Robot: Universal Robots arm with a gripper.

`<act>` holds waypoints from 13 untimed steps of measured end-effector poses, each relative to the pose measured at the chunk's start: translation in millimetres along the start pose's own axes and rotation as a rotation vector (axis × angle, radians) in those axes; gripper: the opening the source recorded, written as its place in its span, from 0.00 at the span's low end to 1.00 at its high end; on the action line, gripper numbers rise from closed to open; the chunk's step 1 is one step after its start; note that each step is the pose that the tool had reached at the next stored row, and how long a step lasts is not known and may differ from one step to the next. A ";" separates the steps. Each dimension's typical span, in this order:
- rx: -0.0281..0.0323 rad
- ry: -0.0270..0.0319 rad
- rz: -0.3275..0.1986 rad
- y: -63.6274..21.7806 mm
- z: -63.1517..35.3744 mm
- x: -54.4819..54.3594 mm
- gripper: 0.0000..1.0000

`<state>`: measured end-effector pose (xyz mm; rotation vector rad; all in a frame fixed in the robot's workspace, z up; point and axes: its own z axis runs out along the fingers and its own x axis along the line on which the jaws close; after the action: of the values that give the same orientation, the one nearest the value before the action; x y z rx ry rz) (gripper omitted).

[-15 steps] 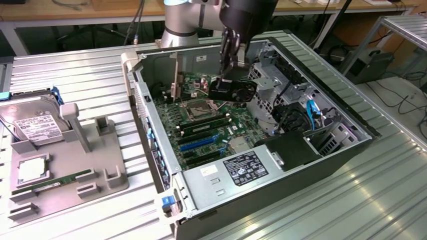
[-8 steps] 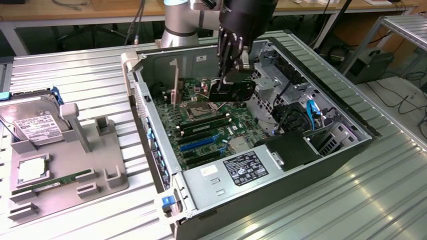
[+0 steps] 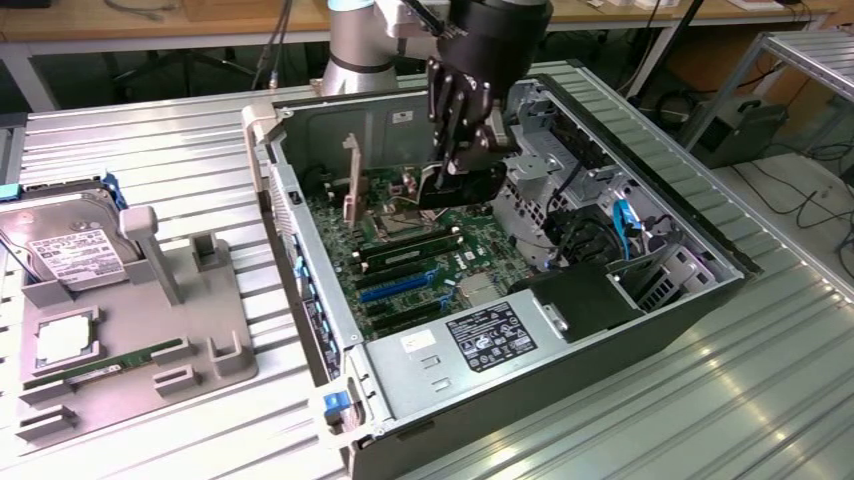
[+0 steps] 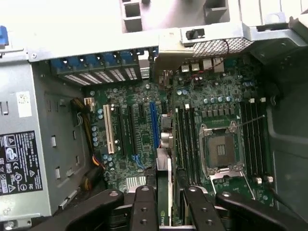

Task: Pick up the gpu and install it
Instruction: 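Insert the gpu into the slot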

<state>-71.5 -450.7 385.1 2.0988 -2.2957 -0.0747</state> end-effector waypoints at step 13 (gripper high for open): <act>-0.0015 0.0040 -0.137 3.8 26.4 11.9 0.26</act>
<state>-77.8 -461.8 358.8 2.2501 -2.1466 -0.0753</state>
